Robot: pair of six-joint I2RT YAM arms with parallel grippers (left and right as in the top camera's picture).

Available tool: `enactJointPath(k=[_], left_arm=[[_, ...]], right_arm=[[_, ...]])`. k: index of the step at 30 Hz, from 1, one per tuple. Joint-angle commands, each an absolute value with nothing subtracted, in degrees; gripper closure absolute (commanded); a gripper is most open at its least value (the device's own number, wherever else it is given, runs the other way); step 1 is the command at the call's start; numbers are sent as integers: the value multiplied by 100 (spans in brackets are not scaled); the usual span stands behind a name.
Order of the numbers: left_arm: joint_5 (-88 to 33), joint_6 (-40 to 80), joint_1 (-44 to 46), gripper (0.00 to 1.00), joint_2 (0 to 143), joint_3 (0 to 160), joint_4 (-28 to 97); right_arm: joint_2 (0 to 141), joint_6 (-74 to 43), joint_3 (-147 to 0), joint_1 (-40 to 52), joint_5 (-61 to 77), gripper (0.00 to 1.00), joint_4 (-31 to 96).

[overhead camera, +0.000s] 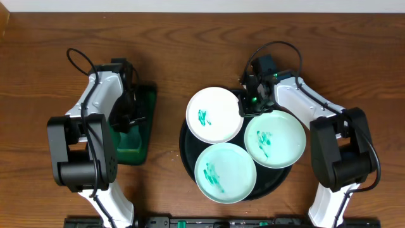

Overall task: Clean dirty plates on tray and stack at the side
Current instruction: 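Grip the rim of the top white plate with the right gripper, then grasp the sponge in the basin with the left gripper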

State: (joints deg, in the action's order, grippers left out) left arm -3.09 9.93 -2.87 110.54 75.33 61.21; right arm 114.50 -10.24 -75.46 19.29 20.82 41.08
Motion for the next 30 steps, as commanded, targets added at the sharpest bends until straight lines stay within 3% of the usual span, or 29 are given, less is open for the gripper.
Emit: enactJointPath(k=[1,11,22,30], left_arm=[[-338,884,-390,46,11124,7607,6114],[-469,882,-939,45,11124,7607,6202],[-838,727,-941,46,11124,7581,6178],[-860,755,-947,55,11124,7358,5964]], right_arm=[[11476,-956,-7526,1949,2082,99,4143],[11476,-932,-7526,1949,2082,99,4158],[11476,-934,-7526,1949,2082,99,4150],[11476,-934,-7526,1949,2082,99,4154]])
